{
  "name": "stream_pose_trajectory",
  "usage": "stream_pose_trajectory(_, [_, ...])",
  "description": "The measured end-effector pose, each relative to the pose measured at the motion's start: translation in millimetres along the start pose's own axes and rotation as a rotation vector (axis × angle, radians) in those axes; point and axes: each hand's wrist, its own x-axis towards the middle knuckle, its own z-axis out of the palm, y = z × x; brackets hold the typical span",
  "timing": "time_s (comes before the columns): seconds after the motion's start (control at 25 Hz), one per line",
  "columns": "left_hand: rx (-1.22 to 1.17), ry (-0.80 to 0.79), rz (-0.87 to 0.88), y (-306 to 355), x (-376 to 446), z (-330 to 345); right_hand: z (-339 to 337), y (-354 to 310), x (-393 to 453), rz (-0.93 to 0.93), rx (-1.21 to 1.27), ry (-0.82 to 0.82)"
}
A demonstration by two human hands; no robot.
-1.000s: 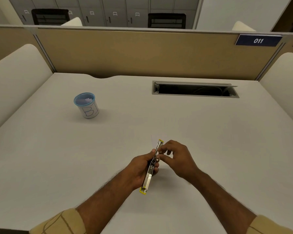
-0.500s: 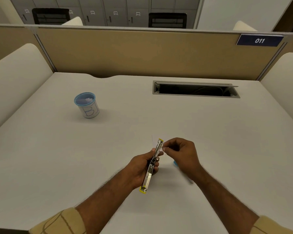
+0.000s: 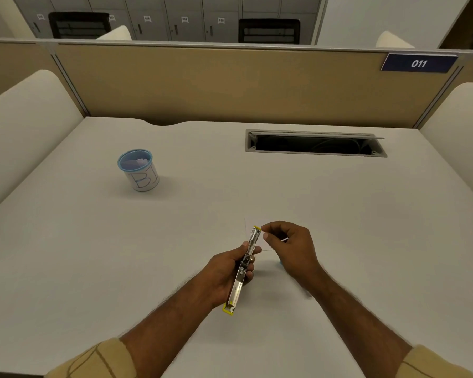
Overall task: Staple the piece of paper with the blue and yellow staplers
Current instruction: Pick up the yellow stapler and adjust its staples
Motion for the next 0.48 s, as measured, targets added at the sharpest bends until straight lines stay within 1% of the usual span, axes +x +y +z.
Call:
stream_pose_trajectory(0.12, [-0.05,0.01,0.007,4.7,-2.9,-12.2,4.7,7.9,8.4,0.076,-0.05,0.026])
stream_pose_trajectory(0.24, [-0.101,0.044,0.044,19.3,-7.0,-31.6,13.2,19.3,12.0,0.15,-0.113,0.0])
stream_pose_trajectory(0.36, [-0.15,0.085,0.083,32.7,-12.0,-50.7,27.7,26.2,12.0,0.128,-0.29,-0.108])
stream_pose_trajectory(0.48, [-0.152,0.104,0.096,36.4,-16.6,-63.4,44.7,25.0,9.5,0.06,-0.438,-0.284])
